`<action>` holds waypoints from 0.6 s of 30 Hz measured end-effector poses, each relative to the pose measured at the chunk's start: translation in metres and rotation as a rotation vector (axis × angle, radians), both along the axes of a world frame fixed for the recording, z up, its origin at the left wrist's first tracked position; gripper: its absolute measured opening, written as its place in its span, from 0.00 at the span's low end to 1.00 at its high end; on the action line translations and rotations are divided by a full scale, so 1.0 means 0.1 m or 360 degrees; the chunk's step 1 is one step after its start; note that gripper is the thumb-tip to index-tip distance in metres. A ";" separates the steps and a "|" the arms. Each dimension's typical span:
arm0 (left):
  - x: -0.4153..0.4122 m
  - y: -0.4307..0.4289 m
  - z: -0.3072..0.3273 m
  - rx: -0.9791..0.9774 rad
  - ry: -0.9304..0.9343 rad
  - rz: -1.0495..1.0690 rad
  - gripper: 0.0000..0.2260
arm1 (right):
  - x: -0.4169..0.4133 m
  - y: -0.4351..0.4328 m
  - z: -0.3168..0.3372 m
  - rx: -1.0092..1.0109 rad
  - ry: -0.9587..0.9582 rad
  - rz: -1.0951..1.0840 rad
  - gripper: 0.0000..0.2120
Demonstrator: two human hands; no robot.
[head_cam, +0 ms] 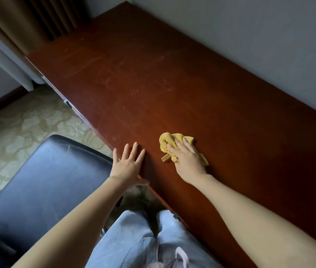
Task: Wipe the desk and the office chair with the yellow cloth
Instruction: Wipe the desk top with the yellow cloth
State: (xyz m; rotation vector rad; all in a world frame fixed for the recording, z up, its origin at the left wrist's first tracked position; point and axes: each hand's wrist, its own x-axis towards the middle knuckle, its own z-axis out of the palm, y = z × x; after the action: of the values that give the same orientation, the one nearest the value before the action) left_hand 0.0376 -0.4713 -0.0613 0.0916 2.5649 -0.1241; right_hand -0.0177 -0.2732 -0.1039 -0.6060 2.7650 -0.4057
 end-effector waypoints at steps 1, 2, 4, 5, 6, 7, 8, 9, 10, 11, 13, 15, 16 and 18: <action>0.00 -0.01 0.01 -0.0001 0.0004 -0.0020 0.48 | 0.11 -0.01 -0.02 -0.0031 0.0006 -0.0001 0.26; -0.01 -0.02 0.02 0.0003 0.0010 -0.0043 0.48 | 0.21 -0.02 -0.04 -0.0073 0.0014 -0.0021 0.25; -0.02 -0.02 0.03 0.0015 0.0016 -0.0109 0.48 | 0.41 -0.04 -0.05 -0.0165 0.0038 -0.0106 0.24; -0.02 -0.02 0.03 0.0022 0.0016 -0.0146 0.48 | 0.51 -0.06 -0.06 -0.0206 0.0053 -0.0157 0.24; -0.02 -0.01 0.02 0.0032 0.0017 -0.0183 0.48 | 0.61 -0.08 -0.06 -0.0241 0.0071 -0.0205 0.24; -0.02 -0.01 0.01 0.0044 0.0020 -0.0224 0.49 | 0.72 -0.10 -0.05 -0.0269 0.0089 -0.0245 0.24; -0.03 0.00 0.00 0.0055 0.0024 -0.0271 0.49 | 0.83 -0.10 -0.05 -0.0294 0.0103 -0.0283 0.25; -0.04 0.02 -0.02 0.0065 0.0027 -0.0317 0.49 | 0.95 -0.10 -0.04 -0.0311 0.0117 -0.0318 0.26; -0.06 0.04 -0.03 0.0077 0.0030 -0.0360 0.50 | 1.06 -0.08 -0.04 -0.0322 0.0139 -0.0345 0.27; -0.07 0.07 -0.05 0.0090 0.0036 -0.0400 0.50 | 1.18 -0.05 -0.03 -0.0326 0.0166 -0.0369 0.29; -0.10 0.13 -0.08 0.0117 0.0062 -0.0483 0.50 | 1.40 0.02 -0.03 -0.0314 0.0210 -0.0418 0.32; -0.10 0.22 -0.10 0.0124 0.0111 -0.0586 0.49 | 1.60 0.12 -0.03 -0.0299 0.0215 -0.0493 0.32; -0.10 0.26 -0.11 0.0121 0.0129 -0.0641 0.48 | 1.69 0.17 -0.03 -0.0297 0.0213 -0.0542 0.32; -0.08 0.32 -0.12 0.0131 0.0110 -0.0732 0.48 | 1.87 0.26 -0.02 -0.0285 0.0188 -0.0685 0.31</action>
State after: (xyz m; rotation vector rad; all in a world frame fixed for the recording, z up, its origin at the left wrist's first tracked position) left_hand 0.0297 -0.4388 -0.0731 0.7195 2.5727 -0.1964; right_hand 0.1691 -0.2474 -0.1059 -0.0625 2.9877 -0.7364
